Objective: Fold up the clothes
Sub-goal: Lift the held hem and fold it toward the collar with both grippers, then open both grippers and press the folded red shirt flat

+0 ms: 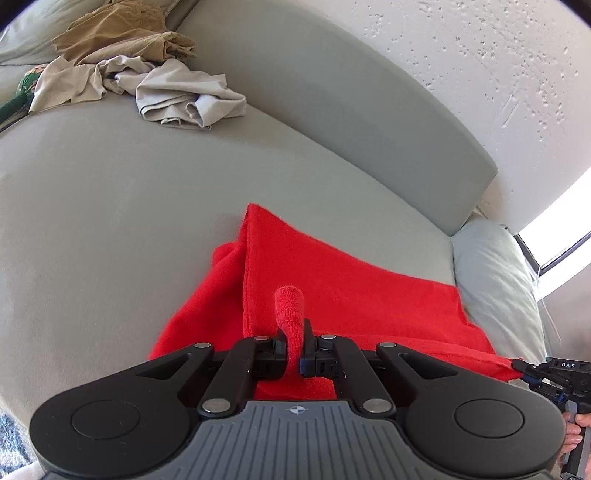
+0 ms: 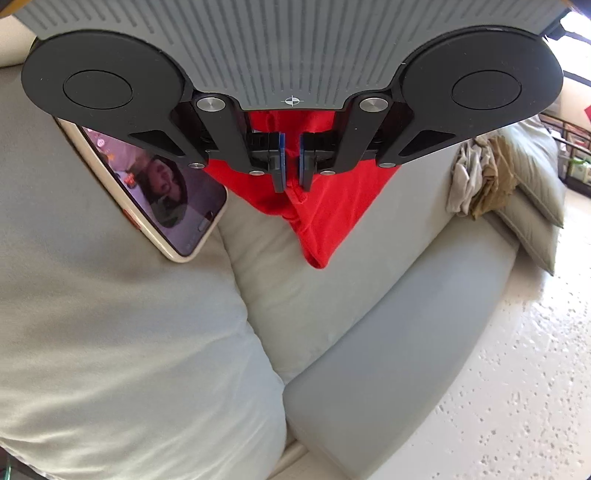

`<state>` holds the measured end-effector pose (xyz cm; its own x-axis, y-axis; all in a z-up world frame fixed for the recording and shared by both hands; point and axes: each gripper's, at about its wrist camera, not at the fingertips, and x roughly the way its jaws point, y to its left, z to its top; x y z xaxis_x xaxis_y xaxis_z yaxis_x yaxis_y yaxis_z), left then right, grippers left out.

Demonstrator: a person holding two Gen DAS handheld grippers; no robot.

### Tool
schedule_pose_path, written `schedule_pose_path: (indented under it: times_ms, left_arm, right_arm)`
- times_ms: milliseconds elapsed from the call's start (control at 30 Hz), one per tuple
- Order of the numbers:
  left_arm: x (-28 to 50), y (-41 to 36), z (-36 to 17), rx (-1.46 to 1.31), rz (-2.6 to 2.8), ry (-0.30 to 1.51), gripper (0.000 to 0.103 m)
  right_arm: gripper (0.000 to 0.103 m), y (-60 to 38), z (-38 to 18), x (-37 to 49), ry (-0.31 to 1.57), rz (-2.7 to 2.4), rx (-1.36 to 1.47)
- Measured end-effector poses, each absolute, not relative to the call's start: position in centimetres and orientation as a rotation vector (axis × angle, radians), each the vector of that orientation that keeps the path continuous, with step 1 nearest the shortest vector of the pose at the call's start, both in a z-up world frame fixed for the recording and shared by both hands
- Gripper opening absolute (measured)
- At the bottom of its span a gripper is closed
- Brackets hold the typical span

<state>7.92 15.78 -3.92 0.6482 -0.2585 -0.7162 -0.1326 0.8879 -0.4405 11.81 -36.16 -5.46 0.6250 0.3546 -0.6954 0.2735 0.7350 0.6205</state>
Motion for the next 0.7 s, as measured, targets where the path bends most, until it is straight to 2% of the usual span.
schedule_pose_path:
  times_ms: [133, 167, 200, 233, 267, 300, 533, 700]
  left_arm:
    - [7.2, 15.1, -4.8, -0.436, -0.014, 0.914, 0.013]
    - [6.8, 15.2, -4.5, -0.421, 0.004, 0.914, 0.017]
    - [6.3, 15.2, -4.0, -0.398, 0.020, 0.907, 0.029]
    - [5.6, 15.2, -3.3, -0.367, 0.043, 0.888, 0.037]
    - [4.7, 15.3, -2.4, -0.330, 0.074, 0.859, 0.038]
    - [4.1, 15.2, -1.8, -0.310, 0.083, 0.839, 0.038]
    - [2.5, 12.9, 0.2, -0.313, -0.040, 0.776, 0.039]
    - [4.8, 11.0, -0.9, -0.264, -0.109, 0.823, 0.040]
  right_arm:
    - [0.007, -35.3, -7.2, 11.6, 1.008, 0.068, 0.694]
    - [0.013, -35.1, -7.3, 11.5, 1.030, 0.068, 0.678]
    - [0.015, -34.9, -7.3, 11.3, 1.048, 0.067, 0.665]
    - [0.019, -35.0, -6.9, 10.9, 1.048, 0.063, 0.662]
    - [0.034, -35.3, -6.3, 10.3, 1.034, 0.064, 0.657]
    - [0.045, -35.6, -5.5, 9.7, 1.008, 0.063, 0.644]
    - [0.052, -37.0, -0.8, 7.1, 0.873, 0.080, 0.594]
    - [0.050, -34.1, -1.6, 9.0, 0.927, 0.180, 0.584]
